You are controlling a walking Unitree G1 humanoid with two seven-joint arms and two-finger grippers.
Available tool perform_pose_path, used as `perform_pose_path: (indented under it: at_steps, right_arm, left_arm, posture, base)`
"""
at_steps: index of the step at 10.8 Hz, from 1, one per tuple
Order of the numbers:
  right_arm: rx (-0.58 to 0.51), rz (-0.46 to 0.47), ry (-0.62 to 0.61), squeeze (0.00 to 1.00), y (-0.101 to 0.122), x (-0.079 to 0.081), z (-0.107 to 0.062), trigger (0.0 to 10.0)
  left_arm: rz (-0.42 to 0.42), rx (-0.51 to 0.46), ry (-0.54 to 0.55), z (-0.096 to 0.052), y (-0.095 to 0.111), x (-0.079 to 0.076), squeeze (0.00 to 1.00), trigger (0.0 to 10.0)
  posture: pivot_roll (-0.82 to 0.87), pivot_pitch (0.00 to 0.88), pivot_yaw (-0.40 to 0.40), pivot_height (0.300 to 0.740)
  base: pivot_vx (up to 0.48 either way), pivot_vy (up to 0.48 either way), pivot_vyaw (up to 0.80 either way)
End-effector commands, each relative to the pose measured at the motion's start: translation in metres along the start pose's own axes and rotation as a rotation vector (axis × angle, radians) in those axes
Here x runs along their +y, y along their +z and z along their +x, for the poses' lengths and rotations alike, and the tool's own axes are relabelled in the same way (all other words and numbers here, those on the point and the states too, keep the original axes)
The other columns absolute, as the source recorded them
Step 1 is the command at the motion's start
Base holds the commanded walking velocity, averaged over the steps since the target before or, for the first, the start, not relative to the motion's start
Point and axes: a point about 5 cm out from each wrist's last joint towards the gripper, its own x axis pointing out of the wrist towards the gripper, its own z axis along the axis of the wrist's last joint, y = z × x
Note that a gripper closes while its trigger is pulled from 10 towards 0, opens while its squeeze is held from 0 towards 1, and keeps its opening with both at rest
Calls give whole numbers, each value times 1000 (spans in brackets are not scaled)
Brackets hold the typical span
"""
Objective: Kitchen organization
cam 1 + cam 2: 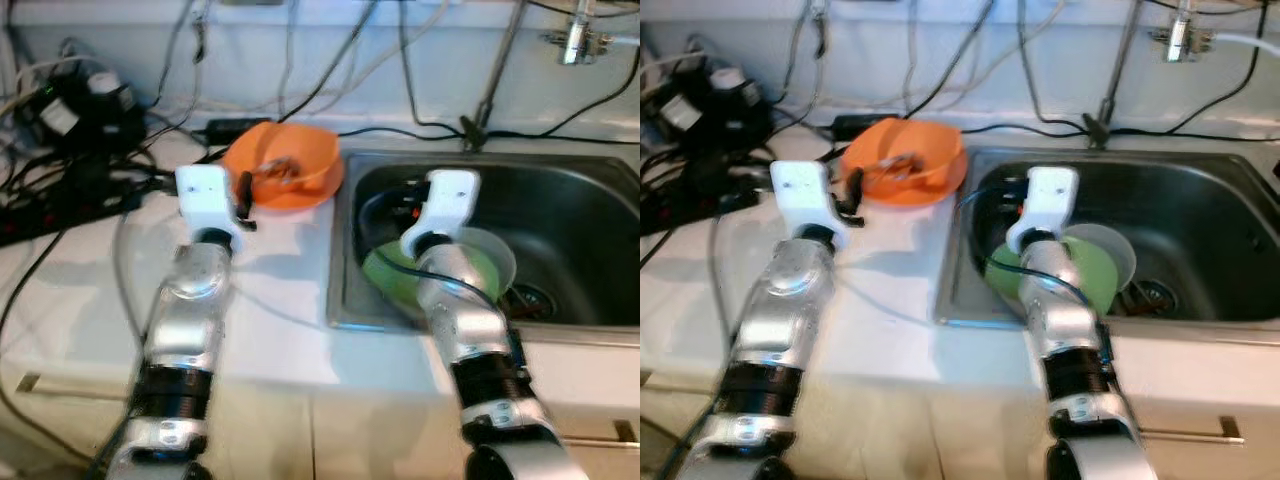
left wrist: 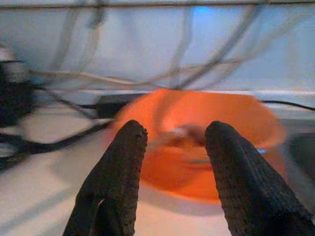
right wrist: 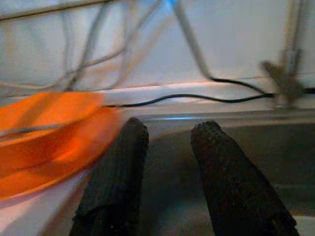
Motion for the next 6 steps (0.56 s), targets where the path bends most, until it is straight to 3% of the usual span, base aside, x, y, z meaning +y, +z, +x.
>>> perform_pose_path:
  at_steps: [1,4,6]
  right_arm:
    - [0,12,13,0,2,7,2,10000]
    - [-1,12,14,0,2,7,2,10000]
    - [-2,12,16,0,2,7,2,10000]
  left_arm:
    - [16,-10,21,1,5,9,0,10000]
    - [16,-15,5,2,6,7,0,10000]
    - [7,-24,-13,1,6,4,0,10000]
  posture:
    - [94,0,34,740]
    - [93,0,35,740]
    - [93,0,33,740]
  base:
    - [345,0,0]
    - [346,0,0]
    - [0,0,0]
